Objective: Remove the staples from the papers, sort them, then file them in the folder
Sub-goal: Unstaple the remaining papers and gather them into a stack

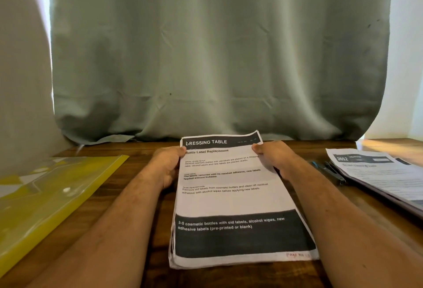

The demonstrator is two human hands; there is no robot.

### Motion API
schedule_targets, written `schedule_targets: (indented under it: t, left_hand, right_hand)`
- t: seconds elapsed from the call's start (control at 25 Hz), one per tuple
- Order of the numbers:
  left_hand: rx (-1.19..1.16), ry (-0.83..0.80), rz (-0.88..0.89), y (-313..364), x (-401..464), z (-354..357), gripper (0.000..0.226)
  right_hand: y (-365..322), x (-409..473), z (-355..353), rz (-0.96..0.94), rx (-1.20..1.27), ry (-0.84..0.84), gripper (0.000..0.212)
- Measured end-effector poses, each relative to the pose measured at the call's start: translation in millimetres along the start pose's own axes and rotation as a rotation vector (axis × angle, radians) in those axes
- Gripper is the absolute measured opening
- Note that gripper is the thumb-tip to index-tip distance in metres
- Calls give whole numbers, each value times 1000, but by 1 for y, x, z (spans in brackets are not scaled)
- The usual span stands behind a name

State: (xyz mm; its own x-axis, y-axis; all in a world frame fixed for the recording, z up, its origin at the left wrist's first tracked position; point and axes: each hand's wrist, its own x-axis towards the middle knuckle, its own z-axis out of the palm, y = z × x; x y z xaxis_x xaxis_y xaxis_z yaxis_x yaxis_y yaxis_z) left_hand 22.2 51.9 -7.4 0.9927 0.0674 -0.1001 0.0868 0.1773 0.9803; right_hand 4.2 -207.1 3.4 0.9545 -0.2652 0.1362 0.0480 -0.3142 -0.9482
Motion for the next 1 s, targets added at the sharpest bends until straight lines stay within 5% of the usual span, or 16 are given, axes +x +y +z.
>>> schedule_targets:
  t: [0.44, 1.0]
  left_hand:
    - [-97, 113, 176, 1, -1, 7, 10]
    - [-68, 96, 379, 5, -14, 15, 27]
  right_hand:
    - [-1, 4, 7, 83, 51, -77, 16]
    - [-9, 1, 6, 27, 87, 18, 28]
